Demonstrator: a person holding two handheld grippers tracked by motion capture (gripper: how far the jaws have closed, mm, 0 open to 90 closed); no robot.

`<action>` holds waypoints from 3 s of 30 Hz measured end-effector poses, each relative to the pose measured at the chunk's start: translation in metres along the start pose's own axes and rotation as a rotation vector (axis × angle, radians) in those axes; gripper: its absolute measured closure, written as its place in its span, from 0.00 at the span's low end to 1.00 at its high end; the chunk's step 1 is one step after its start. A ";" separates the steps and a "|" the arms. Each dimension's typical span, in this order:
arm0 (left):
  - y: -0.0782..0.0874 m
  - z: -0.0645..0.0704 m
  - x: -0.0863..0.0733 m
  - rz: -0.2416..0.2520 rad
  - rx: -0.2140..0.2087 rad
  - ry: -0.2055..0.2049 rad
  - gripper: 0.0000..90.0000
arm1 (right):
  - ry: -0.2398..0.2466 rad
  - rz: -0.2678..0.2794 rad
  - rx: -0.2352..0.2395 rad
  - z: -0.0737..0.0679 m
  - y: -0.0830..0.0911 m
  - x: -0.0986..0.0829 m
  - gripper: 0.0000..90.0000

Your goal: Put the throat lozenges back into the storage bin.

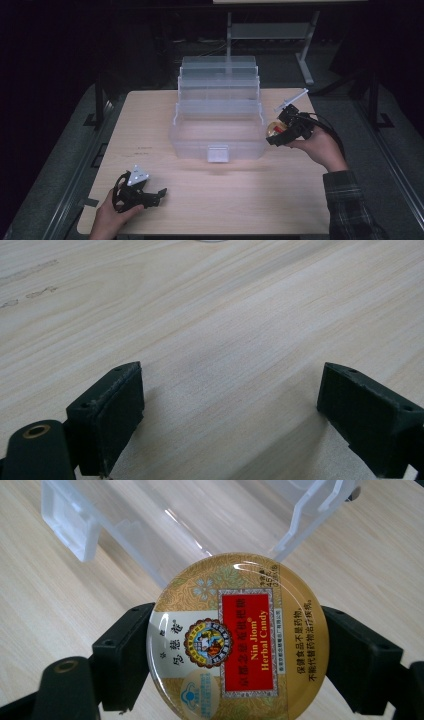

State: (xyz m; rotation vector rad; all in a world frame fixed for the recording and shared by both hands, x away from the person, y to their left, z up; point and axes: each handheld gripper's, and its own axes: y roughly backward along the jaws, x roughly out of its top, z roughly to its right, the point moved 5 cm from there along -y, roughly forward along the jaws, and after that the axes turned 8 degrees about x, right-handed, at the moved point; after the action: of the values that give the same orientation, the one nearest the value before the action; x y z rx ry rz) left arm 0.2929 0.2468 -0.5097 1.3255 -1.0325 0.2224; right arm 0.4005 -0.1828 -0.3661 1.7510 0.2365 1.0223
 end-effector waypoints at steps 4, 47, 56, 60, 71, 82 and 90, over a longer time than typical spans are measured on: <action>0.000 0.000 0.000 0.000 0.000 0.000 0.12 | -0.003 -0.002 0.000 0.002 -0.003 0.006 0.22; 0.000 0.000 0.000 0.002 0.000 0.003 0.12 | 0.008 -0.050 0.012 0.001 -0.039 0.065 0.22; 0.000 0.000 0.000 0.000 -0.001 0.002 0.12 | 0.007 -0.081 0.017 0.002 -0.055 0.066 0.22; 0.000 0.000 0.000 0.001 -0.001 0.002 0.12 | 0.004 -0.089 0.020 0.002 -0.059 0.066 0.22; 0.000 0.000 0.000 0.000 -0.001 0.002 0.12 | 0.001 -0.109 0.029 0.001 -0.067 0.064 0.21; 0.000 0.000 0.000 0.000 -0.001 0.002 0.12 | -0.007 -0.076 0.019 0.003 -0.060 0.063 0.16; 0.000 0.000 0.000 0.000 -0.001 0.003 0.12 | -0.009 -0.033 0.008 0.003 -0.046 0.055 0.06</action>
State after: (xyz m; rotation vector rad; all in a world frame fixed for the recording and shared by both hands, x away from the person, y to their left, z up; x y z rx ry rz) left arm 0.2927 0.2466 -0.5097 1.3243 -1.0303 0.2237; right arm 0.4506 -0.1325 -0.3762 1.7532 0.2631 0.9910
